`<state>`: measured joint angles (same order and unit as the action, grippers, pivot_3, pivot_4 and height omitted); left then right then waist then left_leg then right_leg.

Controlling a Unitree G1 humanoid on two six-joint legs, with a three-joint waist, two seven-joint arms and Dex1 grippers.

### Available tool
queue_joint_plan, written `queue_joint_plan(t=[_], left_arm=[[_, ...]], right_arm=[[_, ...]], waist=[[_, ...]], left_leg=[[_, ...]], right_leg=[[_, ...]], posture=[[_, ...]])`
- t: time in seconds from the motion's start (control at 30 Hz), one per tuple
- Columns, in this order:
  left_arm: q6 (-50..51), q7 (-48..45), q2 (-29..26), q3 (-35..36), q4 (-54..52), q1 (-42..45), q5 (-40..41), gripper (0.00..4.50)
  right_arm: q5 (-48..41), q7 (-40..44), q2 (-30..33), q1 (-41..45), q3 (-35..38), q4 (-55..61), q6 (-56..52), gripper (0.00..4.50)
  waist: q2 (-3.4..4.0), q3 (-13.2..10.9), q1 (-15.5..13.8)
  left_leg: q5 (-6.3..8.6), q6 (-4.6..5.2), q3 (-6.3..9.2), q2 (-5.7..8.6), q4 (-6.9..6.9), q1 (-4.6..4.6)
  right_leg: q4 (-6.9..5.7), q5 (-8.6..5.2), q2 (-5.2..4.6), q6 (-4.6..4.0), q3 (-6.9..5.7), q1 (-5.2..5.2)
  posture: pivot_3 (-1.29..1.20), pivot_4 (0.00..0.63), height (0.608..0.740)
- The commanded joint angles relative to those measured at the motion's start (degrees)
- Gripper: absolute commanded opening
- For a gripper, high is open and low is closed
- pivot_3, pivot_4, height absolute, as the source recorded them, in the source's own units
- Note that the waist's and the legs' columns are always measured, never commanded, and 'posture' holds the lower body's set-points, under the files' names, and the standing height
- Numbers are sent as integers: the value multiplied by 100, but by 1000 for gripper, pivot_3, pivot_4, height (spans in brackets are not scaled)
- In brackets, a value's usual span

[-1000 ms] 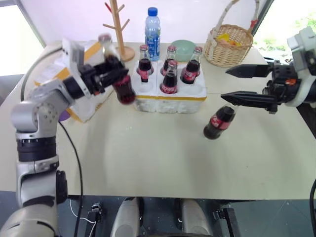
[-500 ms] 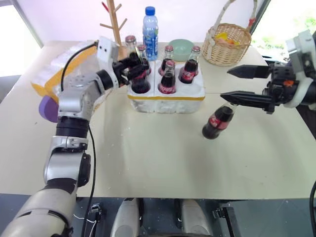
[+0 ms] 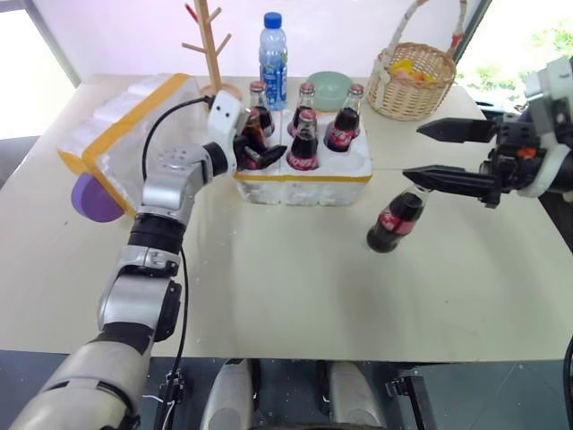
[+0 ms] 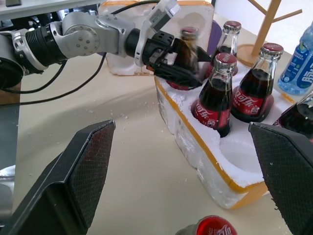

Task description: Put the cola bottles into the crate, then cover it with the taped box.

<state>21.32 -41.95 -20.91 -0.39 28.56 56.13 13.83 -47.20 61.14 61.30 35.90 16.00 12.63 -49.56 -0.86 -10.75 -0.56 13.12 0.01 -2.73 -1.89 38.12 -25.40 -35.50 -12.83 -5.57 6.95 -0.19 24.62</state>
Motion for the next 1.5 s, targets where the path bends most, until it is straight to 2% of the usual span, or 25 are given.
queue_joint_plan(t=[0.03, 0.13, 0.3, 0.47, 0.57, 0.7, 0.97, 1.1, 1.5], left_arm=[[443, -481, -364, 628, -1005, -40, 792, 4462], [1101, -689, -703, 1095, -1637, -5, 1512, 4462], [2109, -1234, -1290, 1583, -2405, 58, 2681, 4462], [2508, -2090, -1790, 960, -3416, -564, 3003, 4462], [2257, -2470, -1927, 386, -3749, -999, 2728, 4462], [1849, -2594, -1789, -194, -3905, -1285, 2352, 4462], [1625, -2517, -1503, -464, -3837, -1320, 2123, 4462], [1706, -2425, -1440, -430, -3862, -1306, 2196, 4462], [1705, -2297, -1408, -462, -3811, -1334, 2178, 4462]], right_arm=[[-26, 66, 270, -39, 395, 85, 59, 4500], [-98, 96, 481, -232, 745, 74, -34, 4500], [-325, 134, 704, -1057, 1811, 335, -475, 4500], [-169, -13, 304, -2559, 3061, 793, -816, 4500], [198, -274, -321, -3430, 3257, 1338, -325, 4500], [219, -928, -1366, -4066, 2910, 1911, 6, 4500], [639, -1986, -2386, -3861, 1769, 1708, 663, 4500], [890, -2073, -2629, -3732, 1218, 1253, 1044, 4500], [1122, -2129, -2844, -2856, 326, 56, 1491, 4500]], waist=[[0, 0, 3], [1, 0, -2], [0, 1, -26], [6, 6, -19], [5, 10, -15], [6, 10, 1], [7, 11, 1], [6, 10, -7], [7, 10, -2]], left_leg=[[0, 0, 0, 0, 0, 0], [0, 0, 1, -2, -1, -1], [0, 0, 3, -1, 2, 3], [0, 0, 3, 1, 4, 10], [0, -1, 3, 1, 3, 24], [-1, -2, 4, 0, 6, 28], [-1, -2, 3, 1, 7, 29], [-1, -2, 2, 1, 8, 26], [-1, -1, 3, 1, 6, 27]], right_leg=[[1, 0, 0, 0, 0, 0], [1, 0, 0, 0, 0, 0], [3, 0, 0, 0, 0, -10], [4, 0, -1, 0, 0, -19], [0, -1, 0, -1, 1, -30], [-2, -10, 2, -17, 3, -31], [-1, -15, 4, -25, 10, -30], [1, -15, 4, -25, 10, -30], [0, -14, 4, -24, 9, -30]], posture=[[0, 150, 740], [0, 150, 740], [0, 150, 740], [0, 150, 740], [0, 150, 740], [0, 150, 740], [0, 150, 740], [0, 150, 740], [0, 150, 740]])
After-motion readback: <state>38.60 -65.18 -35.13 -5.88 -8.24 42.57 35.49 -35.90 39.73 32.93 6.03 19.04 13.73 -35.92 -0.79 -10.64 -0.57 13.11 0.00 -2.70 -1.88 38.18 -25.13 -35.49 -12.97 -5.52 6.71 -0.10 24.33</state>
